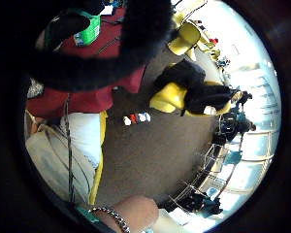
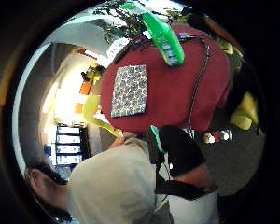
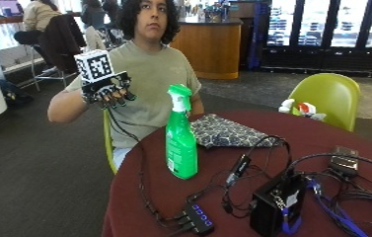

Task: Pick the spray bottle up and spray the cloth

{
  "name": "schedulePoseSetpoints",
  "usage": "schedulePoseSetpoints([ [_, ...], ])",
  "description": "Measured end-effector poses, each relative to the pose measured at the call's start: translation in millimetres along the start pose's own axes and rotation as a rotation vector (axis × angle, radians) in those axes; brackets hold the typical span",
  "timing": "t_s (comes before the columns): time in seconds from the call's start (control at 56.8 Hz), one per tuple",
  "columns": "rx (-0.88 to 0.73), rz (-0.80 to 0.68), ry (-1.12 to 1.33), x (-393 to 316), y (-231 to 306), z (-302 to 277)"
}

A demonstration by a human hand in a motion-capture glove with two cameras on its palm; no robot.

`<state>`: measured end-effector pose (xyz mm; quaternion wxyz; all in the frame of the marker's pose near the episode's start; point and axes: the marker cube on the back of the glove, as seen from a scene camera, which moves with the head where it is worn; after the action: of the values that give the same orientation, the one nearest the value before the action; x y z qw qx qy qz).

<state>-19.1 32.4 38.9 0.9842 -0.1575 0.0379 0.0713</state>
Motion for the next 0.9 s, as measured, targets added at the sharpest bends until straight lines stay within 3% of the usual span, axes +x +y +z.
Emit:
schedulePoseSetpoints([
  [0.229, 0.000, 0.022, -0.080, 0.0, -4.0, 0.0],
  [0.387, 0.014, -0.010, -0.294, -6.6, -29.9, 0.7],
  [0.546, 0.128, -0.023, -0.602, -24.4, -76.8, 1.7],
  [0.898, 0.213, 0.012, -0.818, -36.2, -186.8, 9.2],
])
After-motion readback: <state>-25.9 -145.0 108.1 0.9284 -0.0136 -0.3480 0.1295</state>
